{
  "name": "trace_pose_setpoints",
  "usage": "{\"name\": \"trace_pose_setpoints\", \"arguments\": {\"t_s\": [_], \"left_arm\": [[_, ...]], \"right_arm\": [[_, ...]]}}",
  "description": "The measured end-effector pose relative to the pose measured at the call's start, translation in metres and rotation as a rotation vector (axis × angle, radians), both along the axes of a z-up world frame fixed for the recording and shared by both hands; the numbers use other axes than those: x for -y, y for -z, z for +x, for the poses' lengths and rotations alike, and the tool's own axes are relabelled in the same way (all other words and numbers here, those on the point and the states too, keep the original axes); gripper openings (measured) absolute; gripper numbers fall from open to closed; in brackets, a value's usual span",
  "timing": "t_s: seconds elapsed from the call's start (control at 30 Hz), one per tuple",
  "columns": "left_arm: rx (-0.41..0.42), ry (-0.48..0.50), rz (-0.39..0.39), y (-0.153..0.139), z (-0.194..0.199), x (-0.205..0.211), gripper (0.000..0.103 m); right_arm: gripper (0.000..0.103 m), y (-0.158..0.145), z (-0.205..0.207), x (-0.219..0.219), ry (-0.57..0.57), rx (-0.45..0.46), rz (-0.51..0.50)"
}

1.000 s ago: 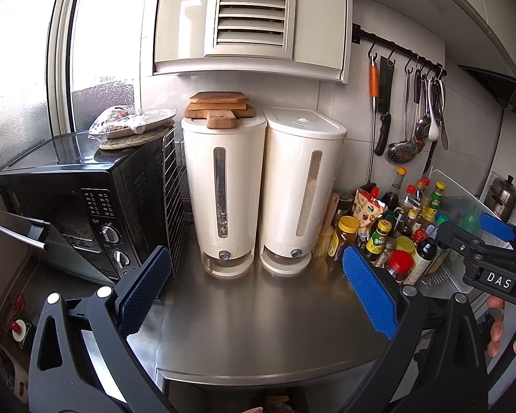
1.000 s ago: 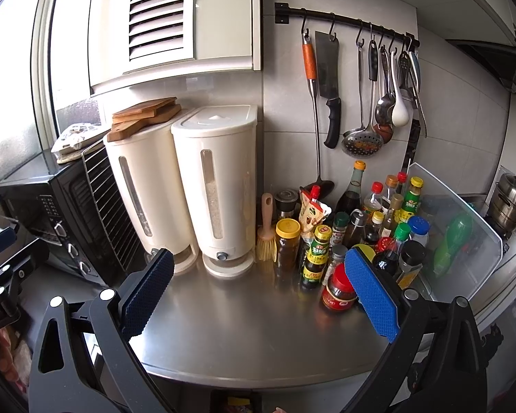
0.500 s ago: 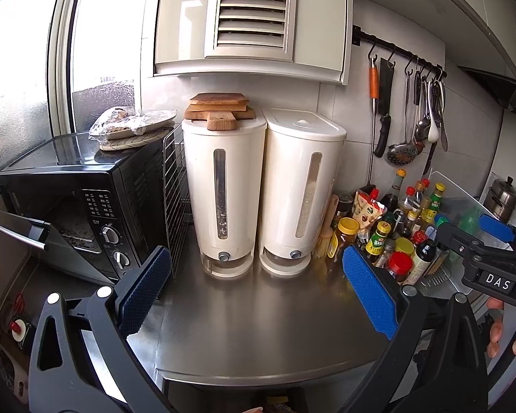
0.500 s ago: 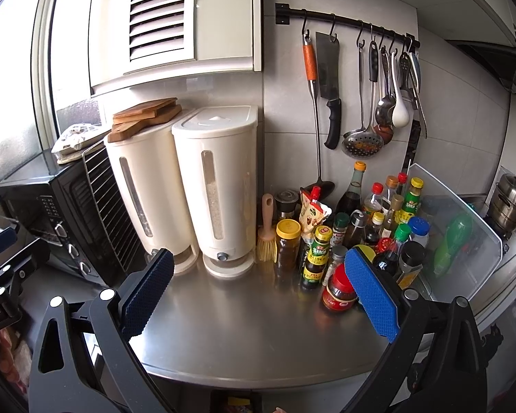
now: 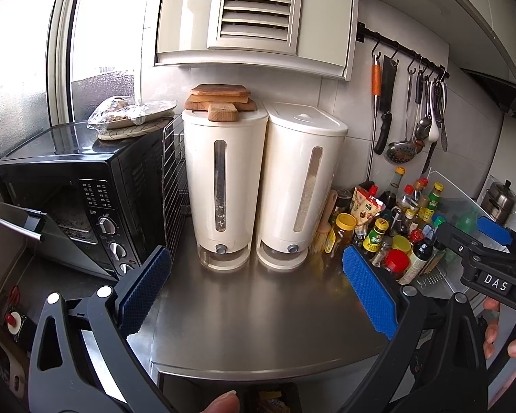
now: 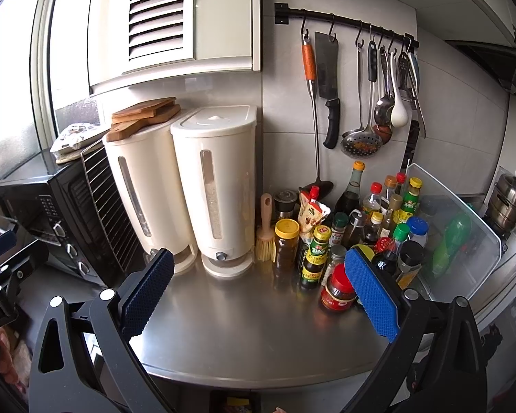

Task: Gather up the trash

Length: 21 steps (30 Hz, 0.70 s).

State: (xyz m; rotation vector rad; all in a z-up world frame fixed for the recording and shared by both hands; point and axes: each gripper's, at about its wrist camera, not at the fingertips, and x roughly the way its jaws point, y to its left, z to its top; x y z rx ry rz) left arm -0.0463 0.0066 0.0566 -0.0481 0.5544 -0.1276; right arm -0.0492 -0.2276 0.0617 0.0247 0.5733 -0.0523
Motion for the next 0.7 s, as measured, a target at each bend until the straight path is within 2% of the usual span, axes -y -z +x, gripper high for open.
{"name": "trace_pose_setpoints", "arguments": {"t_s": [0.33,0.6,0.7], "left_arm": [[0.010,-0.001,0.000,-0.0012,-0.0023,-0.0002,0.095],[0.034,-0.041,0.073,-0.0024,-0.0042,0.0041,0.095],[0.019,-0.038,0.064,-0.0012,-0.0029,0.0034,0.095]], "right_arm": [[0.100,0.0050,0.0029,-0.0001,-0.006,-0.014,0.007],[0.100,0.0060,0.0067,-0.0016,-0.020,-0.017,0.017],[0.100,0.0068,0.0076,-0.0037,-0.026,-0.019,0.018]]}}
